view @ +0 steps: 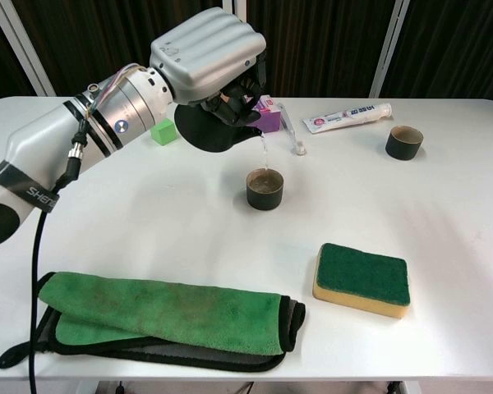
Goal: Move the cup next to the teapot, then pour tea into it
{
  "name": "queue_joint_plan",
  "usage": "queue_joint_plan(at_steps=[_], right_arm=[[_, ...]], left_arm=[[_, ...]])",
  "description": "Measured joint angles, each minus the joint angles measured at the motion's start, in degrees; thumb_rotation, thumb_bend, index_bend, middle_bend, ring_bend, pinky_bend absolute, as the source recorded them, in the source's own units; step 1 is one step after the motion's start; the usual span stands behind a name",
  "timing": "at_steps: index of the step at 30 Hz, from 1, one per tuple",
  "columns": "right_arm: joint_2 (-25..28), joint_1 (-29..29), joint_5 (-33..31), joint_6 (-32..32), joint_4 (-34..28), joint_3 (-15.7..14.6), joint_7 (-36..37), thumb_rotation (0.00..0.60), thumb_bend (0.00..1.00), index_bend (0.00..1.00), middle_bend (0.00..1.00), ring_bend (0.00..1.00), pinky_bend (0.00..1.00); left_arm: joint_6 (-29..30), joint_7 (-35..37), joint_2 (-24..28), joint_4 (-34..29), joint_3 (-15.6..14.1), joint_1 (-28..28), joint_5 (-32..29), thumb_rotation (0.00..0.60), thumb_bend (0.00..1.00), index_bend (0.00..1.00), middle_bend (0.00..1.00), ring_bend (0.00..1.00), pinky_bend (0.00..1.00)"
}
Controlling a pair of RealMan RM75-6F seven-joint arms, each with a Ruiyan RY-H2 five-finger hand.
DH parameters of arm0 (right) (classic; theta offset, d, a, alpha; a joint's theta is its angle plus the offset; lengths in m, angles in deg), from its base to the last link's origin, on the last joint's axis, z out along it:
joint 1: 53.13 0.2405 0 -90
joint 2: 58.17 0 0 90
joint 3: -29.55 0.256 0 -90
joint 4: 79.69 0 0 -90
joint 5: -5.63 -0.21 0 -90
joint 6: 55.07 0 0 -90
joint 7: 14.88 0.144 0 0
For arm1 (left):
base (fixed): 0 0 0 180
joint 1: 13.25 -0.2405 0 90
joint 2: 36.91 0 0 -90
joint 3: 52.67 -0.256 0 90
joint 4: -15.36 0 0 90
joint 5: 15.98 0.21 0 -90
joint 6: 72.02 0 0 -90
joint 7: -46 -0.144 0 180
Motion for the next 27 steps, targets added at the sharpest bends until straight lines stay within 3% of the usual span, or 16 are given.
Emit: queue_joint_plan(at_steps=[27], right_arm=[[-0.11, 0.21, -0.36, 0.55, 0.32, 0.0, -0.31, 0.6, 0.27, 0.0, 0.0, 0.0, 0.0]], left_arm=[[-0.5, 3.95, -0.7, -1.28, 2.0, -1.31, -3.29, 0.6, 0.29, 1.0, 1.0, 0.99, 0.42]])
